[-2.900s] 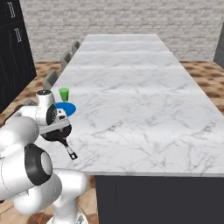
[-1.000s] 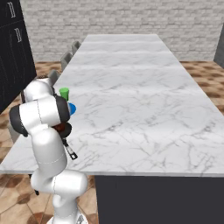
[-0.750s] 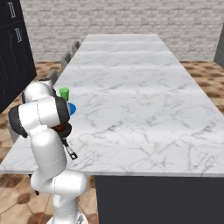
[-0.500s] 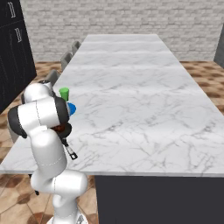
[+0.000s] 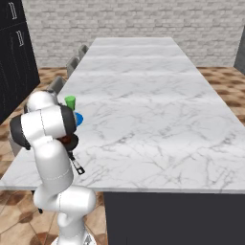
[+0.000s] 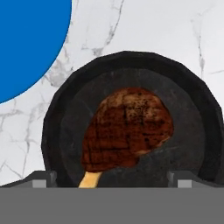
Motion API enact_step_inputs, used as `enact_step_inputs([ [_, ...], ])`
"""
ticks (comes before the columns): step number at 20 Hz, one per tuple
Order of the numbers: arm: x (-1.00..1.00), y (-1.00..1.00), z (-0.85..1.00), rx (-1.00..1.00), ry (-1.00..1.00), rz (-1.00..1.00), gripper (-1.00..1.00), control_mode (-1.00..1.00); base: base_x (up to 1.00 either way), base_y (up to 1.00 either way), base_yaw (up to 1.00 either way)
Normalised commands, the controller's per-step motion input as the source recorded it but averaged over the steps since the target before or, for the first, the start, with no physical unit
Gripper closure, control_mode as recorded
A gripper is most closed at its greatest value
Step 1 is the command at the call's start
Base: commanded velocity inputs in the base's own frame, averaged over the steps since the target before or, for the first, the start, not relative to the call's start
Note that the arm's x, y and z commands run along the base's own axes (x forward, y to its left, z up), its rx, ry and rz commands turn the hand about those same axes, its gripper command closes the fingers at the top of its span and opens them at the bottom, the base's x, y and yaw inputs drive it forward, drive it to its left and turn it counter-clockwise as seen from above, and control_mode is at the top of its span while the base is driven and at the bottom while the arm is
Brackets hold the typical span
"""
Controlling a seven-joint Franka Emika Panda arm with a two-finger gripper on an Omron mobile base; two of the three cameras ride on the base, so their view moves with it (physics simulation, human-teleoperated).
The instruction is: Pick up the pan with the steak in it and place it on the dining table. Then place the steak on the plate.
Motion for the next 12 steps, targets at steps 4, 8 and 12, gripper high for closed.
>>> enact_step_inputs([
  [4, 0.14, 0.09, -0.23, 0.00, 0.01, -0.06, -1.00, -1.00, 0.00, 0.00, 0.00],
  [8, 0.13, 0.08, -0.21, 0.00, 0.00, -0.11, -1.00, -1.00, 0.00, 0.00, 0.00],
  [12, 0.03, 0.05, -0.20, 0.00, 0.00, -0.14, -1.00, -1.00, 0.00, 0.00, 0.00],
])
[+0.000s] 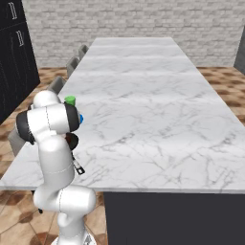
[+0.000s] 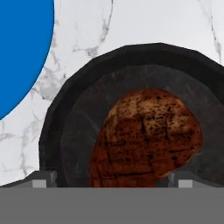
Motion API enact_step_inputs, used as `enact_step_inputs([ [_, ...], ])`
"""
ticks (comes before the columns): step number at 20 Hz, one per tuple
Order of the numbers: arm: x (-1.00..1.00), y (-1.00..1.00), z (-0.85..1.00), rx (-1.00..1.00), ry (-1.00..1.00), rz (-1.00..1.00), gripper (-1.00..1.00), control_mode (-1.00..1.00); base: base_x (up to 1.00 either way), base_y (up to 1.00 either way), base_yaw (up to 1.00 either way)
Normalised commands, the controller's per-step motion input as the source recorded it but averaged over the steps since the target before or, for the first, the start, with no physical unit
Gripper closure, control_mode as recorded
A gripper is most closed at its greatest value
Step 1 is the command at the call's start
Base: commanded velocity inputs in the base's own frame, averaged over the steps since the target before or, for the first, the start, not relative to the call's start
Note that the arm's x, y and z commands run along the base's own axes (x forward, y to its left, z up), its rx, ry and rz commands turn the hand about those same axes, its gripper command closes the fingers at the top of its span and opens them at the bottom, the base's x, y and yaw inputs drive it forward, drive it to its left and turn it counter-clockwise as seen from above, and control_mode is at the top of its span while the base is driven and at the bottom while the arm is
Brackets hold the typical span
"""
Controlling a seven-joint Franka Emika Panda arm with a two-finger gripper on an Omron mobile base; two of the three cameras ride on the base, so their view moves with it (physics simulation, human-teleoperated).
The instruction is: Pick up the pan with the steak in it and place it on the dining table. Then place the steak on the plate.
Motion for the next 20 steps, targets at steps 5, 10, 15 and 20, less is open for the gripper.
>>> enact_step_inputs([
  [5, -0.07, 0.00, -0.18, 0.00, 0.01, -0.14, -1.00, -1.00, 0.00, 0.00, 0.00],
  [10, -0.20, -0.06, 0.07, 0.01, 0.01, -0.04, -1.00, -1.00, 0.00, 0.00, 0.00],
  [15, -0.10, -0.03, 0.02, 0.00, 0.00, -0.04, -1.00, -1.00, 0.00, 0.00, 0.00],
  [20, 0.01, 0.00, -0.02, 0.00, 0.00, 0.00, -1.00, -1.00, 0.00, 0.00, 0.00],
])
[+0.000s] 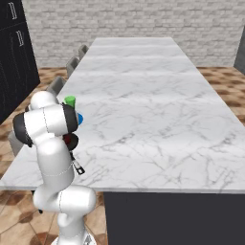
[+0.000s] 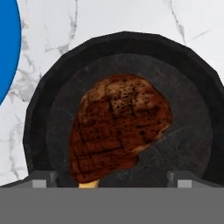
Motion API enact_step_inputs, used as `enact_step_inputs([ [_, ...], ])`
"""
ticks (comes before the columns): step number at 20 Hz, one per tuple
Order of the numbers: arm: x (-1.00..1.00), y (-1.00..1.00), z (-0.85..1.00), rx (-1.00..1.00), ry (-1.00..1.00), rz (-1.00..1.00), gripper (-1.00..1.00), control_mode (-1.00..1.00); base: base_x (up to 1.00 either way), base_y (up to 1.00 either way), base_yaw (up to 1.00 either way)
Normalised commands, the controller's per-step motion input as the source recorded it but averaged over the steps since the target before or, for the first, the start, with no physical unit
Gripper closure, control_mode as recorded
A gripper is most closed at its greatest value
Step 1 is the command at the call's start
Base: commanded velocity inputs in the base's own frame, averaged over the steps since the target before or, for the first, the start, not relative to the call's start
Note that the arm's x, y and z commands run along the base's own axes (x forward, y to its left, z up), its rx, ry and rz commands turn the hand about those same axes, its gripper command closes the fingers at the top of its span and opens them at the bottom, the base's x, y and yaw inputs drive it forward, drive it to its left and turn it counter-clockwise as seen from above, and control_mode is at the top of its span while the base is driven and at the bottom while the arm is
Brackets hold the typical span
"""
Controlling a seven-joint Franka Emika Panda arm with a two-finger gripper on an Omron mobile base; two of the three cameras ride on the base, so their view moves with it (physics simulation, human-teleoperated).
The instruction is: Pick up the pan with the steak in it and place it on the dining table. Then place the steak on the plate.
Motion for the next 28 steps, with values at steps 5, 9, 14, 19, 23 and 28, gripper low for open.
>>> enact_step_inputs([
  [5, 0.17, 0.00, -0.15, -0.03, 0.02, -0.04, -1.00, -1.00, 0.00, 0.00, 0.00],
  [9, 0.00, 0.00, -0.32, -0.05, 0.08, -0.07, -1.00, -1.00, 0.00, 0.00, 0.00],
  [14, -0.09, 0.00, -0.37, -0.06, 0.08, -0.10, -1.00, -1.00, 0.00, 0.00, 0.00],
  [19, -0.05, 0.00, -0.25, -0.05, 0.04, -0.07, 1.00, -1.00, 0.00, 0.00, 0.00],
  [23, 0.00, 0.00, 0.01, -0.01, 0.00, 0.00, 1.00, -1.00, 0.00, 0.00, 0.00],
  [28, -0.08, 0.00, 0.44, 0.00, -0.04, -0.05, 1.00, -1.00, 0.00, 0.00, 0.00],
])
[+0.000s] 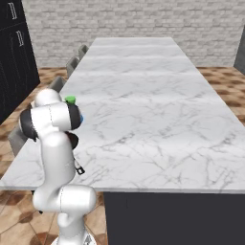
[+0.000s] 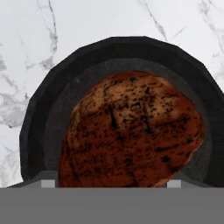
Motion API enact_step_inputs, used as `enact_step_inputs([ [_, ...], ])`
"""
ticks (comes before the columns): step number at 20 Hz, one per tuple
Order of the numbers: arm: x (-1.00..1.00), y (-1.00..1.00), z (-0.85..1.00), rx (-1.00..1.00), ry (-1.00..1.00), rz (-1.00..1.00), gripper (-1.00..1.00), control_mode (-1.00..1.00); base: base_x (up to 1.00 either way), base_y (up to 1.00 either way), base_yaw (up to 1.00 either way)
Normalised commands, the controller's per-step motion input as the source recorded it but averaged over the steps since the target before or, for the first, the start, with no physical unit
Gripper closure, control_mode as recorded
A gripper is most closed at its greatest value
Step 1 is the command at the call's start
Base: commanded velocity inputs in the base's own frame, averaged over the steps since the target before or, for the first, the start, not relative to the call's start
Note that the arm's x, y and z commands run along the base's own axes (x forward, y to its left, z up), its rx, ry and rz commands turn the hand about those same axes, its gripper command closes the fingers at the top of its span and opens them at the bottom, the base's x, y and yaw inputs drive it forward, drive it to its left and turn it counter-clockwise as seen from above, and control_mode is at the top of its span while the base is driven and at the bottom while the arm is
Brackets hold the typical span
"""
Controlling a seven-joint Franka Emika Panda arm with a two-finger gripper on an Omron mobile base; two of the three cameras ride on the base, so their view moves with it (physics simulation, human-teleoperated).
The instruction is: Pick up the pan with the steak in it and place it on the dining table. Then place the steak on the plate.
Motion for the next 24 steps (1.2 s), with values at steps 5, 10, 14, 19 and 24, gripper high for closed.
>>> enact_step_inputs([
  [5, -0.28, -0.03, 0.71, 0.00, -0.05, -0.06, 1.00, -1.00, 0.00, 0.00, 0.00],
  [10, -0.27, -0.12, 0.63, 0.00, -0.06, -0.03, 1.00, -1.00, 0.00, 0.00, 0.00],
  [14, 0.00, -0.31, 0.49, 0.02, -0.07, 0.10, 1.00, -1.00, 0.00, 0.00, 0.00],
  [19, 0.07, -0.34, 0.29, 0.06, -0.09, 0.25, 1.00, -1.00, 0.00, 0.00, 0.00],
  [24, 0.20, -0.05, 0.01, 0.06, -0.18, 0.21, 1.00, -1.00, 0.00, 0.00, 0.00],
])
